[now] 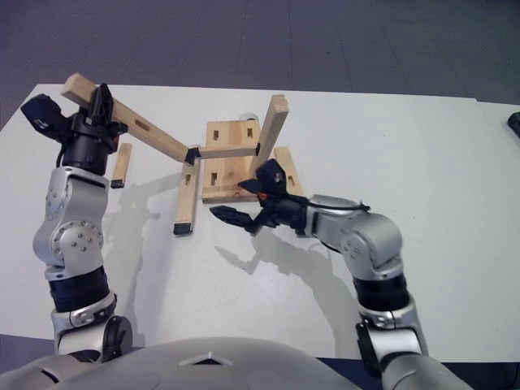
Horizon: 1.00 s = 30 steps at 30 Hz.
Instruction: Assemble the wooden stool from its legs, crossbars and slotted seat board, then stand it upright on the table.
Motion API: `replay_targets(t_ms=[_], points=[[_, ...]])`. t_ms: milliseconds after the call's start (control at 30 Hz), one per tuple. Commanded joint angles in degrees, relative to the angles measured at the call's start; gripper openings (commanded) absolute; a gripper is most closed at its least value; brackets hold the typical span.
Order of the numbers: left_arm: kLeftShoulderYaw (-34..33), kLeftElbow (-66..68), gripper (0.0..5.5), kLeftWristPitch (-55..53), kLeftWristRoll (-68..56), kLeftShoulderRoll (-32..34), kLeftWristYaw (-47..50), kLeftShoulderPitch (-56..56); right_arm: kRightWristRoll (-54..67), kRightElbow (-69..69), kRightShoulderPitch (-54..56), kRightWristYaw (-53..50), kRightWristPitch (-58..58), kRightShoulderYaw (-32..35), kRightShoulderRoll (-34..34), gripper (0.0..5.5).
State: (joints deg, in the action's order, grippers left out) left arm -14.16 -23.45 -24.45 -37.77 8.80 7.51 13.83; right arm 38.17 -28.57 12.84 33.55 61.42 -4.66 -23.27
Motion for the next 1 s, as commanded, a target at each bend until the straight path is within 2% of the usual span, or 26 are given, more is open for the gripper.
replay_targets(t_ms=[33, 167, 467, 700, 1000], points=[[1.1, -3.7, 1.02, -3.3, -1.7, -1.7, 1.3, -1.1, -2.9, -0.5, -2.7, -3.7, -0.4, 0.4, -1.8, 5.4], [-0.8, -0.7, 1.02, -4.2, -5.2, -4.6, 2.4, 1.1, -8.9, 8.1, -2.5, -9.1, -4.6, -1.5, 1.5, 5.4], [-0.4, 1.9, 1.02, -9.7, -5.3, -3.0, 2.3, 1.8, -14.3, 15.7, -3.9, -13.8, -11.3, -2.6, 7.8, 5.4], [-0.5, 2.8, 1.02, -12.7, -3.0, -1.9, 3.7, 2.0, -16.4, 16.8, -4.0, -15.6, -13.9, -2.9, 10.5, 5.4], [-3.6, -3.9, 1.02, -19.8, -5.7, -0.6, 10.3, 3.8, -17.1, 16.3, -4.9, -17.2, -14.7, -2.0, 12.4, 5.4]])
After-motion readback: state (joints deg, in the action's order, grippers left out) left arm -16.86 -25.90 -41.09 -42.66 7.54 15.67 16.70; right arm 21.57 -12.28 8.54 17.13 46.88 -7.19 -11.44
